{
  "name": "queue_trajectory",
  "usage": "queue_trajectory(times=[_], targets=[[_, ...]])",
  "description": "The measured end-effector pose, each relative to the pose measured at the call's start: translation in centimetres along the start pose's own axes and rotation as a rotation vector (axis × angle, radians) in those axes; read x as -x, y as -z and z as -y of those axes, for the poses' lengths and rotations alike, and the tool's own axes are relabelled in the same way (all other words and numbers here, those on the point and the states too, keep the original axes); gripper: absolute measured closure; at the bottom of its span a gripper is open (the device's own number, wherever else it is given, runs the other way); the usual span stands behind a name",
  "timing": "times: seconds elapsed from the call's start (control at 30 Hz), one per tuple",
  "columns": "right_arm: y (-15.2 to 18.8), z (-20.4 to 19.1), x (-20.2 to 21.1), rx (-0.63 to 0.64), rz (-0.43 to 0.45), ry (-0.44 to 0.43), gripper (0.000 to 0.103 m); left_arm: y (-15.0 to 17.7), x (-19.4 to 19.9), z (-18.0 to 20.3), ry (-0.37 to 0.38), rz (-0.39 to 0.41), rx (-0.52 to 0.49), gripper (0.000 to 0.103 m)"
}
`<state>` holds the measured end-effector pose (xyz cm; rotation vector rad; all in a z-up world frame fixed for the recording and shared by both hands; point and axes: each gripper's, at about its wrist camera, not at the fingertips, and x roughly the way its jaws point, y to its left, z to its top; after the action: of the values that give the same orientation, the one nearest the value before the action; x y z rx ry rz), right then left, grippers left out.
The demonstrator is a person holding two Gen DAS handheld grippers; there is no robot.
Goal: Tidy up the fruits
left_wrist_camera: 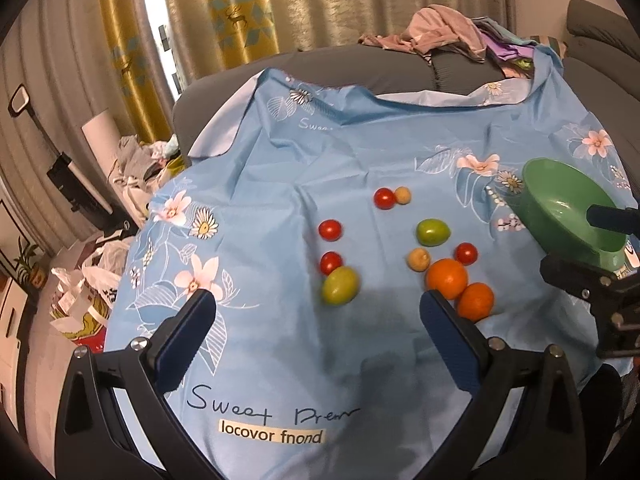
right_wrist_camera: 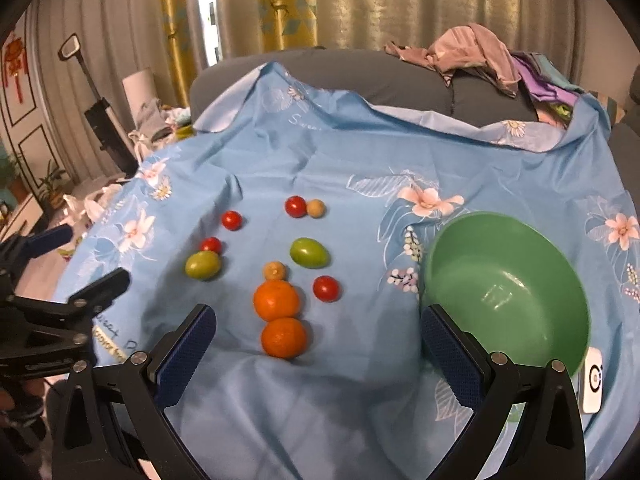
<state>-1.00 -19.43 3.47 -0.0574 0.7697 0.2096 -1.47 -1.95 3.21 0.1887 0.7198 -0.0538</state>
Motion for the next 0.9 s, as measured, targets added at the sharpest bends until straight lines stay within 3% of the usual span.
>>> queue_trajectory(times=[0.9], targets=[[1.0, 0.4, 1.0, 0.01, 0.032, -0.026, 0.0, -1.4, 0.5, 2.7, 0.021, -0.002, -0.059, 0.001]])
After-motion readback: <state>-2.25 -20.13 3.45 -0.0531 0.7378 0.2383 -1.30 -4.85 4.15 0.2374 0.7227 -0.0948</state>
